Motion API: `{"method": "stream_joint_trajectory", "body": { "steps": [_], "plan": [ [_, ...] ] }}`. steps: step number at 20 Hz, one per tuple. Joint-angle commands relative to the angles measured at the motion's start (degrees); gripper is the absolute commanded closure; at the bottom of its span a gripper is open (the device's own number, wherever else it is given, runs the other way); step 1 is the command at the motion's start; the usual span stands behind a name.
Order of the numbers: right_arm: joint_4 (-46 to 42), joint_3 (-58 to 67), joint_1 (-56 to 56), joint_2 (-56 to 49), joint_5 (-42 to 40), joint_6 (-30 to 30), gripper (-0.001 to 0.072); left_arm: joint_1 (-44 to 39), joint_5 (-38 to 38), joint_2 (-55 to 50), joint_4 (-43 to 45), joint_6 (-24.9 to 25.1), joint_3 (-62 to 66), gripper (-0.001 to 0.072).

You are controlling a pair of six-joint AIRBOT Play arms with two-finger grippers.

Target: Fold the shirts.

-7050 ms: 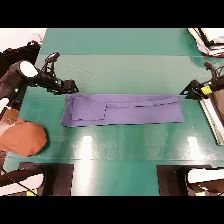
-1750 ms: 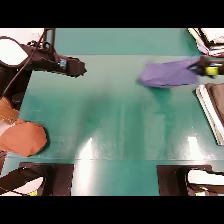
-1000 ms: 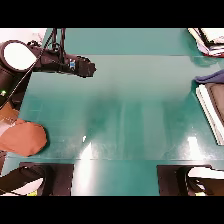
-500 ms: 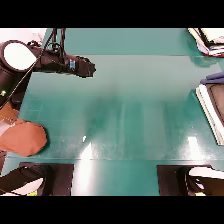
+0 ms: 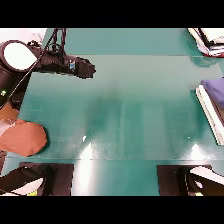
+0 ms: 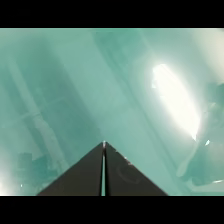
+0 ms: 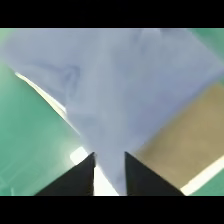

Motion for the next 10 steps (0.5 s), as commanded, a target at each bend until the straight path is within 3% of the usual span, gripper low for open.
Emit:
{"method": "stream_joint_trajectory", "body": {
  "steps": [1,2,6,10],
  "plan": [
    [-1.0,-6.7,-4.9,3.3,0.3,0.1,0.0427,0.0,-0.9,0.0,0.0,0.0,0.0,0.0682],
    [-1.0,-7.1,-5.6,3.7,0.3,0.1,0.0309,0.0,-0.9,0.0,0.0,0.0,0.0,0.0683],
    [8.9,-4.2,-3.3,3.8,-0.9,0.0,0.0298,0.0,-0.8,0.0,0.0,0.0,0.0,0.0682],
    [16.1,0.5,10.6,3.9,-1.3,0.1,0.0303,0.0,-0.4,0.0,0.0,0.0,0.0,0.0682]
  ]
}}
